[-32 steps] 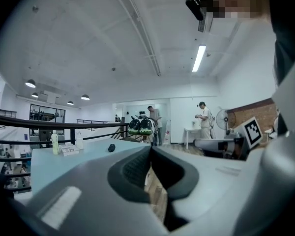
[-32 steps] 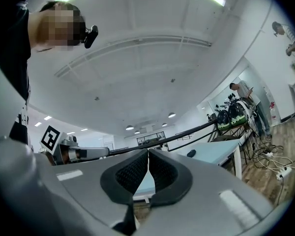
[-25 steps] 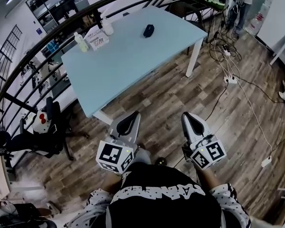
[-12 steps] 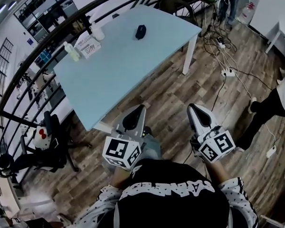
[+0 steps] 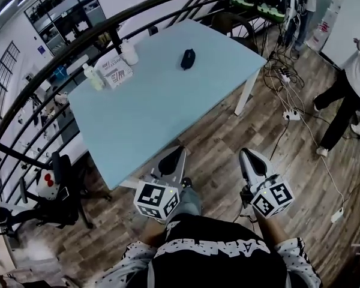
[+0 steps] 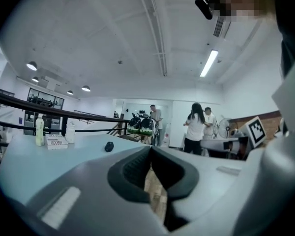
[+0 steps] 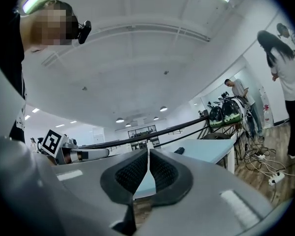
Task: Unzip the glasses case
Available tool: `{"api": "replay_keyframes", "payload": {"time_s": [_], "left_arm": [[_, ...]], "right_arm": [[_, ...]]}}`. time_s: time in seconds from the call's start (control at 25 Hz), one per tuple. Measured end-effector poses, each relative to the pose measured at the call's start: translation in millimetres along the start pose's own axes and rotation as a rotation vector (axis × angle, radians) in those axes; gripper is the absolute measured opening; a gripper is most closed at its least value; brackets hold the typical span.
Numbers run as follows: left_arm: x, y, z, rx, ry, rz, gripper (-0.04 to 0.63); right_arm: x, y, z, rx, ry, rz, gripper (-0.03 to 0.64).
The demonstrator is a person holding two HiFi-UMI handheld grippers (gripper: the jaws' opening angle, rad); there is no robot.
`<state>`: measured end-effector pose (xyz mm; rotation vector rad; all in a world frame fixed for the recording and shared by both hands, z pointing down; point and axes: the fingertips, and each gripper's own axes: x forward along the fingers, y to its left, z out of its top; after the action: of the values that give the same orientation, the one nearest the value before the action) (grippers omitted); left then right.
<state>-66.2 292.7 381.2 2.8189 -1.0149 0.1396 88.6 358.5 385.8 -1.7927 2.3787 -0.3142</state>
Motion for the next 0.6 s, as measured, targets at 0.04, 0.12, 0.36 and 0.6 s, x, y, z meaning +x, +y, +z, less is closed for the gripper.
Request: {"api": "replay_keyframes", "payload": {"time_s": [0.04, 0.12, 0.36, 0.6], "left_arm": [[6.0, 7.3, -1.4, -0.007, 0.002, 0.004, 0.000], [16.4, 21.5, -4.5, -0.019, 0.010, 0.012, 0.000], [44.7, 61.3, 10.5, -0.033, 0.011, 0.036, 0.000], [69.7, 95.4, 30.7, -0.031, -0.005, 0.041, 0.000]], "right_arm": [[9.8, -4.2, -1.3, 0.005, 0.006, -0.001, -0.005], [29.4, -9.9, -3.3, 0.016, 0.018, 0.003, -0.004], [83.5, -16.3, 13.3, 0.000, 0.036, 0.038, -0.002], [123.8, -31.2, 27.0, -0.009, 0.040, 0.026, -0.002]]}}
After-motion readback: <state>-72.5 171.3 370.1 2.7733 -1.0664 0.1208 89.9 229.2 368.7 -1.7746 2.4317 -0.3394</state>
